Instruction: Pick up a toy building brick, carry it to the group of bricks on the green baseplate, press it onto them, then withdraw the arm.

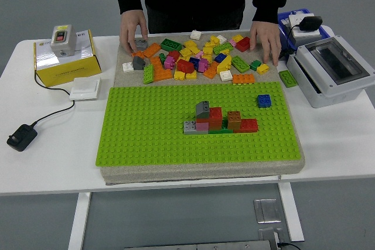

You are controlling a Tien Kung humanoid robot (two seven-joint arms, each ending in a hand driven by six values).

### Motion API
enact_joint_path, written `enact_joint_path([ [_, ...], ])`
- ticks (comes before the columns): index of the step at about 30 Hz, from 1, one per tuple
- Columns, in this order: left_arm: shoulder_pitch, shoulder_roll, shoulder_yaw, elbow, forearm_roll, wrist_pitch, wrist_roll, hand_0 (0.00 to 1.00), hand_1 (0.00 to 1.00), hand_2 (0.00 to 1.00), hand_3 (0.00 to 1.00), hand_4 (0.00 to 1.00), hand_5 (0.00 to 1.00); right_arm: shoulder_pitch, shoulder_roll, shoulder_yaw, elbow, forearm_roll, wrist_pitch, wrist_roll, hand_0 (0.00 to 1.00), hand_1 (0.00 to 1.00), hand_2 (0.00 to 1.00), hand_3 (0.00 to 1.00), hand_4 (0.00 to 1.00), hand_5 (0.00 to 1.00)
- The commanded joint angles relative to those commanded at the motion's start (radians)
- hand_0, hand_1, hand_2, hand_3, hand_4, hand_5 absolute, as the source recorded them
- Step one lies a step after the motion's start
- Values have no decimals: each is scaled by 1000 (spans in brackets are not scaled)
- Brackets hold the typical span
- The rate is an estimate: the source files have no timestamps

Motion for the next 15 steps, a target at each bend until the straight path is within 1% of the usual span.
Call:
enact_joint_path([
  [9,14,-9,1,0,-13,2,3,720,696,641,702,169,627,20,4,-18,-26,10,2,4,754,785,854,886,757,982],
  [15,18,-17,0,0,-14,2,6,720,696,642,706,169,627,57,9,-51,-43,17,2,4,754,785,855,889,756,979],
])
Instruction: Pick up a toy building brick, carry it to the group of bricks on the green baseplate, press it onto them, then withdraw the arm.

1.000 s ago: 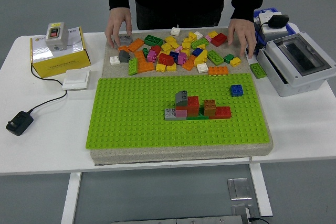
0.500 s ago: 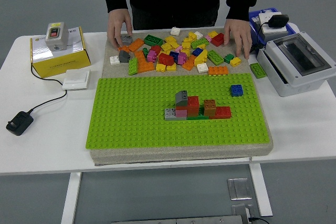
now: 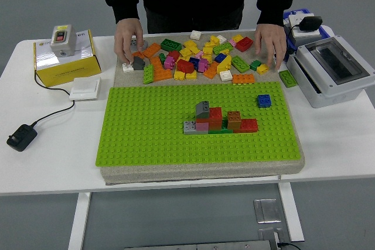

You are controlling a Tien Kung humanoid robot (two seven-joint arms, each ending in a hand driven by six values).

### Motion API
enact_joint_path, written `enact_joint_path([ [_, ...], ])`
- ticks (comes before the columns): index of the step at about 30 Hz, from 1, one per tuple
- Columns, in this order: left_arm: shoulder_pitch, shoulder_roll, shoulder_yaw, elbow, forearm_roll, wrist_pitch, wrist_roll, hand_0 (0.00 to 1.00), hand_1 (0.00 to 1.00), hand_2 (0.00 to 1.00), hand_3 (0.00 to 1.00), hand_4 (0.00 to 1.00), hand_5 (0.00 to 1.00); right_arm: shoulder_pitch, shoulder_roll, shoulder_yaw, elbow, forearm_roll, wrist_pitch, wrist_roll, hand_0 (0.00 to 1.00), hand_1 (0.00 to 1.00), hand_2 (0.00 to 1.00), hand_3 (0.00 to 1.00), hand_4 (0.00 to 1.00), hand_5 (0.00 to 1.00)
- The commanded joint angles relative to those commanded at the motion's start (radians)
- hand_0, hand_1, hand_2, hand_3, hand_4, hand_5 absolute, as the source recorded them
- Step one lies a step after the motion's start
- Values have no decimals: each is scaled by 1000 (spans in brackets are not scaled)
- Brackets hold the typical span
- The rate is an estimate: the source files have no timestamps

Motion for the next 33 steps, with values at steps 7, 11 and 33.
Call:
enact_joint_path([
  [7,-8,-2,-9,0,14,-1,-1,720,696,642,719,169,627,43,8,-32,-8,-5,-1,1,755,785,855,892,755,979],
  [11,-11,0,-12,0,16,0,-1,720,696,643,722,169,627,64,8,-45,-15,-6,-2,2,755,785,854,892,755,979],
  [33,-9,9,-8,0,20,-3,-1,720,696,641,734,168,624,13,-152,-265,290,-628,-35,-499,326,495,851,928,692,661],
])
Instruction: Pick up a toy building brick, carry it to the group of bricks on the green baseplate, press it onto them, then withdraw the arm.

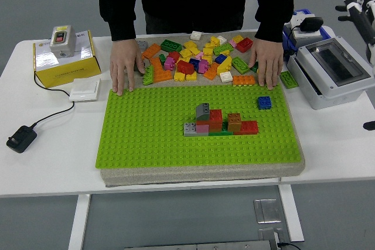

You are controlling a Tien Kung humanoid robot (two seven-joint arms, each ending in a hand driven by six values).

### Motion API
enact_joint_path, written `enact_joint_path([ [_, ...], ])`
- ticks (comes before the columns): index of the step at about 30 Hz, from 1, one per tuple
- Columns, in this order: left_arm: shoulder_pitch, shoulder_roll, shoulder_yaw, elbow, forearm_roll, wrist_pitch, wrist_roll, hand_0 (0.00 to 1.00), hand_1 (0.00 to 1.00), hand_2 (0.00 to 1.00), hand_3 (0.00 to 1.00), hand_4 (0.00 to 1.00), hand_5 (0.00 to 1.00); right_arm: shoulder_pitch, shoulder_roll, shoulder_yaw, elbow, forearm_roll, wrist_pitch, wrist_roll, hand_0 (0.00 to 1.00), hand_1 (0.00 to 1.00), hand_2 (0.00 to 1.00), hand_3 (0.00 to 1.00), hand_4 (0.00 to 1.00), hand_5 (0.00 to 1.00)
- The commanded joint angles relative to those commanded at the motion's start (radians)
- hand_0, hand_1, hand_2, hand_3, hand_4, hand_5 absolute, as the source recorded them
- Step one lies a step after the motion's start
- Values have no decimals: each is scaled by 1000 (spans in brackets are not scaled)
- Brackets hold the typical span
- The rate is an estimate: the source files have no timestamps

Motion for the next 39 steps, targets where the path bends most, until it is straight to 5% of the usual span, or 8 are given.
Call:
enact_joint_path([
  [3,-4,7,-4,0,8,-2,1,720,696,641,734,168,624,2,-28,-38,21,-101,30,-73,326,495,851,928,692,661],
  [4,-5,9,-2,0,7,-1,0,720,697,641,736,169,625,2,-34,-47,28,-140,38,-98,243,383,901,998,621,465],
  [13,-4,8,-4,0,6,-2,3,720,697,641,737,169,625,-12,-71,-73,35,-447,66,-208,216,351,913,998,611,419],
  [21,7,2,-3,0,-6,0,5,719,696,641,737,170,625,116,-135,-243,-27,-654,224,-277,210,340,919,998,610,413],
  [29,-4,0,-8,0,4,-1,3,719,696,641,737,169,625,273,-104,-454,-106,-665,316,-298,195,334,973,998,607,406],
  [39,2,-7,-14,0,7,-1,8,719,697,641,737,170,624,318,-73,-652,-112,-568,319,-308,172,306,974,998,605,401],
])
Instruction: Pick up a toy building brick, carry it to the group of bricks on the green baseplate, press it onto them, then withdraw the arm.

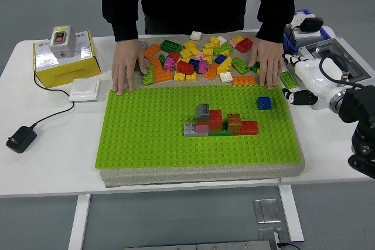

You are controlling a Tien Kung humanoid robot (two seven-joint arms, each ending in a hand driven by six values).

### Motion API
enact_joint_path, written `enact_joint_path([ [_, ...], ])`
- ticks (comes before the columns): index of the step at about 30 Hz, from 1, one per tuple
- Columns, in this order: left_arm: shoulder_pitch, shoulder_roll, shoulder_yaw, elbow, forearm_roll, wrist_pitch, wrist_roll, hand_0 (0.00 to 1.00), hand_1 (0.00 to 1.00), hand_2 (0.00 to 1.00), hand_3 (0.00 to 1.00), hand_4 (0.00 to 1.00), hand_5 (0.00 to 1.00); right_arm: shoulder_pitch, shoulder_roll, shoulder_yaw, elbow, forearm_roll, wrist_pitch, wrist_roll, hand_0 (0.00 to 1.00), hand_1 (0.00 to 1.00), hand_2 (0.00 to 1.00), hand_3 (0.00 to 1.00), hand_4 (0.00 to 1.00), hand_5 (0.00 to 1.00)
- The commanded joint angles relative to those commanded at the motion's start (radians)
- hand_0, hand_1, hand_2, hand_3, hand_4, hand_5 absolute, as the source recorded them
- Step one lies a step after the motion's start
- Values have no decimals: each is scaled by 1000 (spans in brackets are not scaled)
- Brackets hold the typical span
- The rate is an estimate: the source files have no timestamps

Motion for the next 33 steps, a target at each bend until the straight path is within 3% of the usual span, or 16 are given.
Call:
enact_joint_path([
  [15,2,-2,0,0,6,-1,0,720,696,641,736,169,624,80,109,-135,-132,105,-43,48,131,268,911,990,603,405],
  [33,-2,-8,8,0,-2,-5,-4,720,695,642,737,167,625,118,163,-212,-255,149,-56,85,118,253,883,950,580,389],
])
